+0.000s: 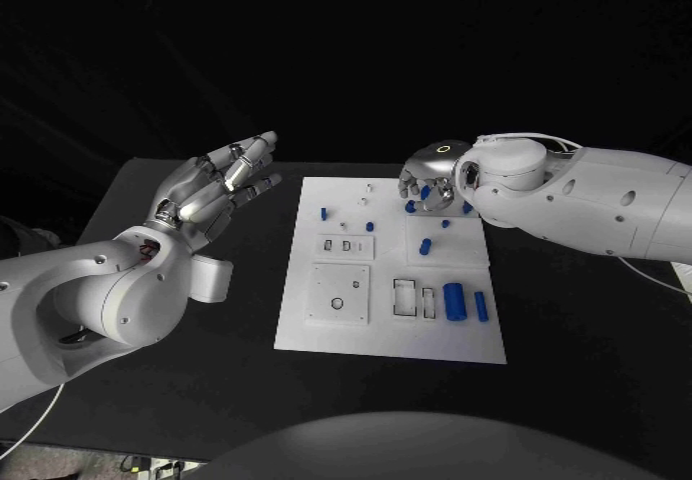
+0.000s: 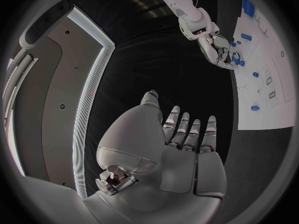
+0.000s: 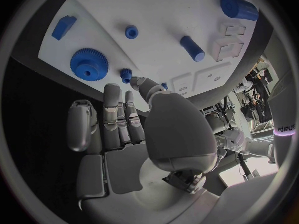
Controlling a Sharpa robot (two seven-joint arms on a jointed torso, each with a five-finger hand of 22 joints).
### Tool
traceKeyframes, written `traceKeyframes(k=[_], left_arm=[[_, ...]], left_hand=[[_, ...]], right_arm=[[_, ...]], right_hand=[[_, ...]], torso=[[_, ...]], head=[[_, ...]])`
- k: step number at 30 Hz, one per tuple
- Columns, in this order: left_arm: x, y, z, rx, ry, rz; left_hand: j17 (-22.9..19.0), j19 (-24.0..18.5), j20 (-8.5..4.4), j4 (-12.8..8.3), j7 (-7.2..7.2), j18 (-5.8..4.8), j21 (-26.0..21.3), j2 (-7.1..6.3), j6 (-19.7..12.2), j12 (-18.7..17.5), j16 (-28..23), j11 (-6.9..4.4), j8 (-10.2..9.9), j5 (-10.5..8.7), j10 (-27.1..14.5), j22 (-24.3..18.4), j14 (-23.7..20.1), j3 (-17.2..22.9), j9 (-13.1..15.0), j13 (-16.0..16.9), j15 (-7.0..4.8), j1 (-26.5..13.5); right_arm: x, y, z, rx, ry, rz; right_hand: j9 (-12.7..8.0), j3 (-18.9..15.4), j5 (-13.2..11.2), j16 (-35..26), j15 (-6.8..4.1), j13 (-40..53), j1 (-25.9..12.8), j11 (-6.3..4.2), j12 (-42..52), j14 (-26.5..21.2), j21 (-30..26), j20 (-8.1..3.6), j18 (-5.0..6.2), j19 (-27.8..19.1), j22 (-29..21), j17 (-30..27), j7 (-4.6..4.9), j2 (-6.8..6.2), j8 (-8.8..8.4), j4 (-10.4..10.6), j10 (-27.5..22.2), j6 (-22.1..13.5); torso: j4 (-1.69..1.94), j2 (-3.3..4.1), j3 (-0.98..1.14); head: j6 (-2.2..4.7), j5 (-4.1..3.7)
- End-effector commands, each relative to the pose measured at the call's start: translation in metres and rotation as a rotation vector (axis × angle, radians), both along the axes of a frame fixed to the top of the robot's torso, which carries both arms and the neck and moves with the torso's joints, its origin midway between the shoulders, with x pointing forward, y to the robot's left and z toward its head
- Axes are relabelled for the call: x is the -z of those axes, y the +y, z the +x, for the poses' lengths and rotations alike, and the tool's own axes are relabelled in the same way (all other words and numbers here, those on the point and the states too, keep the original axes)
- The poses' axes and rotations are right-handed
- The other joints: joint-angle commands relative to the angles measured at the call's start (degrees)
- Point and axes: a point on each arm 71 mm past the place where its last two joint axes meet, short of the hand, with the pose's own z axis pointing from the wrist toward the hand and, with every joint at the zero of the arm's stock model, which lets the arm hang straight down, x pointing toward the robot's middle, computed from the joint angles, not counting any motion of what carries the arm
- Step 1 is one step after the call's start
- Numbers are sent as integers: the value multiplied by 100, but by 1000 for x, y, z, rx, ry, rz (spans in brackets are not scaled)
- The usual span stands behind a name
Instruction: Assemble the parts on the task board
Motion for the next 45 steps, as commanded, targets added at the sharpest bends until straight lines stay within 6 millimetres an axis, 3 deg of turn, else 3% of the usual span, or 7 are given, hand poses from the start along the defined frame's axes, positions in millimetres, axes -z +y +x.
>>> traceKeyframes(k=[1,12,29,35,45], left_arm=[[-1,-2,0,21,-5,-4],[-1,-2,0,21,1,-2],[1,-3,1,25,12,3],[1,-3,1,25,15,4],[1,-3,1,26,19,6]], left_hand=[[7,43,15,-3,17,-27,41,10,19,24,42,27,42,34,18,10,-5,-22,8,5,53,34],[7,52,15,-13,34,-43,50,7,32,30,58,40,52,74,20,12,-1,-19,8,5,68,65],[6,59,15,-12,88,-75,59,14,180,46,80,73,104,130,26,13,-7,-11,24,6,75,107],[8,63,15,-11,93,-78,63,17,188,51,89,77,109,135,27,15,-3,-10,25,7,77,112],[10,68,16,-11,101,-85,68,24,211,62,101,86,119,145,32,16,3,-6,27,8,82,120]], right_arm=[[5,1,-1,-13,23,-15],[15,2,0,-18,31,-4],[22,0,3,-22,23,8],[25,0,3,-25,26,13],[27,0,4,-21,23,18]], right_hand=[[16,22,22,-34,-4,8,21,4,-46,-40,-25,9,-34,-33,238,-10,38,2,6,-2,-55,-12],[53,102,-9,-86,2,5,14,10,-121,-117,-74,12,-19,-94,202,-120,47,18,-53,-32,-89,-114],[222,355,363,-92,-47,41,100,-58,-168,-179,-97,-3,-14,-117,230,-138,224,146,21,-168,46,14],[304,382,296,-55,-59,74,89,-71,-132,-147,-80,-12,-20,-92,268,-92,273,230,86,-178,180,117],[435,376,208,-26,-75,110,114,-93,-98,-110,-63,-21,-28,-58,314,-63,270,295,192,-228,362,268]], torso=[[0,-20,-8],[5,-43,-17],[7,-72,-36],[6,-78,-39],[2,-90,-49]], head=[[1,10],[1,26],[1,21],[1,40],[1,42]])
